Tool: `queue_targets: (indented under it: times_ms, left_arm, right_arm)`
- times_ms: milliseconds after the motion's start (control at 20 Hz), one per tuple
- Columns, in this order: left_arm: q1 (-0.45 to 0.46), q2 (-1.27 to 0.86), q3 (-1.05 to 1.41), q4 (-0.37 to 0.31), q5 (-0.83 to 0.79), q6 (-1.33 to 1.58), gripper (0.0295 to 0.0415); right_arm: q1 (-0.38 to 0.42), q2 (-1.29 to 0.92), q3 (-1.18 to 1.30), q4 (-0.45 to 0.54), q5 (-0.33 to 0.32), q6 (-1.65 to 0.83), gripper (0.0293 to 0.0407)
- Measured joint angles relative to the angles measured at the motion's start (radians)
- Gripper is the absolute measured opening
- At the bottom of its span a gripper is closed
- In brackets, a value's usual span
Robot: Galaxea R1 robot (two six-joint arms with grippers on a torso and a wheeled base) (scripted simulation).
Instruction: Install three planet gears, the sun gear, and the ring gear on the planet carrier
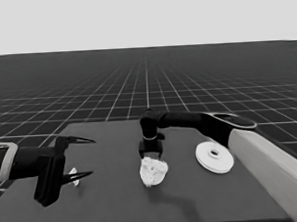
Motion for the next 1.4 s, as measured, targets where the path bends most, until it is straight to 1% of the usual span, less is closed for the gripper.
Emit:
queue_targets:
  times_ms: [50, 100, 150, 200, 250, 350, 500, 550, 600, 650, 700, 750, 850, 1000, 1050, 1100, 1150, 1250, 1400]
  left_arm:
    - [0.000, 0.000, 0.000, 0.000, 0.000, 0.000, 0.0385]
    - [0.000, 0.000, 0.000, 0.000, 0.000, 0.000, 0.0385]
    - [0.000, 0.000, 0.000, 0.000, 0.000, 0.000, 0.0385]
    - [0.000, 0.000, 0.000, 0.000, 0.000, 0.000, 0.0385]
    - [0.000, 0.000, 0.000, 0.000, 0.000, 0.000, 0.0385]
    - [0.000, 0.000, 0.000, 0.000, 0.000, 0.000, 0.0385]
    - [0.000, 0.000, 0.000, 0.000, 0.000, 0.000, 0.0385]
    - [0.000, 0.000, 0.000, 0.000, 0.000, 0.000, 0.0385]
    - [0.000, 0.000, 0.000, 0.000, 0.000, 0.000, 0.0385]
    - [0.000, 0.000, 0.000, 0.000, 0.000, 0.000, 0.0385]
    - [0.000, 0.000, 0.000, 0.000, 0.000, 0.000, 0.0385]
    - [0.000, 0.000, 0.000, 0.000, 0.000, 0.000, 0.0385]
    - [0.000, 0.000, 0.000, 0.000, 0.000, 0.000, 0.0385]
    - [0.000, 0.000, 0.000, 0.000, 0.000, 0.000, 0.0385]
    - [0.000, 0.000, 0.000, 0.000, 0.000, 0.000, 0.0385]
    - [0.000, 0.000, 0.000, 0.000, 0.000, 0.000, 0.0385]
    - [0.000, 0.000, 0.000, 0.000, 0.000, 0.000, 0.0385]
    - [0.000, 0.000, 0.000, 0.000, 0.000, 0.000, 0.0385]
    - [0.000, 0.000, 0.000, 0.000, 0.000, 0.000, 0.0385]
  right_arm:
    - [-0.124, -0.276, 0.457, -0.218, 0.148, -0.416, 0.0404]
    - [-0.243, -0.699, 0.810, -0.350, 0.234, -0.679, 0.0395]
    - [-0.307, -0.963, 1.017, -0.427, 0.284, -0.834, 0.0389]
    - [-0.341, -1.110, 1.142, -0.472, 0.315, -0.925, 0.0386]
    - [-0.360, -1.194, 1.215, -0.499, 0.333, -0.979, 0.0385]
    - [-0.376, -1.270, 1.284, -0.524, 0.350, -1.029, 0.0385]
    - [-0.383, -1.301, 1.312, -0.535, 0.357, -1.050, 0.0385]
    - [-0.049, -1.178, 1.008, -0.066, 0.301, -0.843, 0.0395]
    - [0.057, -1.035, 0.669, 0.052, 0.212, -0.764, 0.0393]
    - [0.062, -0.920, 0.423, 0.077, 0.147, -0.733, 0.0389]
    - [0.060, -0.837, 0.250, 0.087, 0.108, -0.729, 0.0387]
    - [0.058, -0.780, 0.131, 0.091, 0.085, -0.736, 0.0385]
    - [0.054, -0.717, 0.000, 0.094, 0.064, -0.752, 0.0385]
    - [0.053, -0.685, -0.065, 0.094, 0.056, -0.764, 0.0385]
    - [-0.016, -0.667, -0.102, 0.051, 0.118, -0.776, 0.0385]
    - [-0.067, -0.649, -0.137, 0.029, 0.156, -0.788, 0.0385]
    - [-0.095, -0.635, -0.165, 0.018, 0.178, -0.799, 0.0385]
    - [-0.119, -0.620, -0.195, 0.009, 0.200, -0.810, 0.0385]
    - [-0.127, -0.614, -0.209, 0.005, 0.209, -0.816, 0.0385]
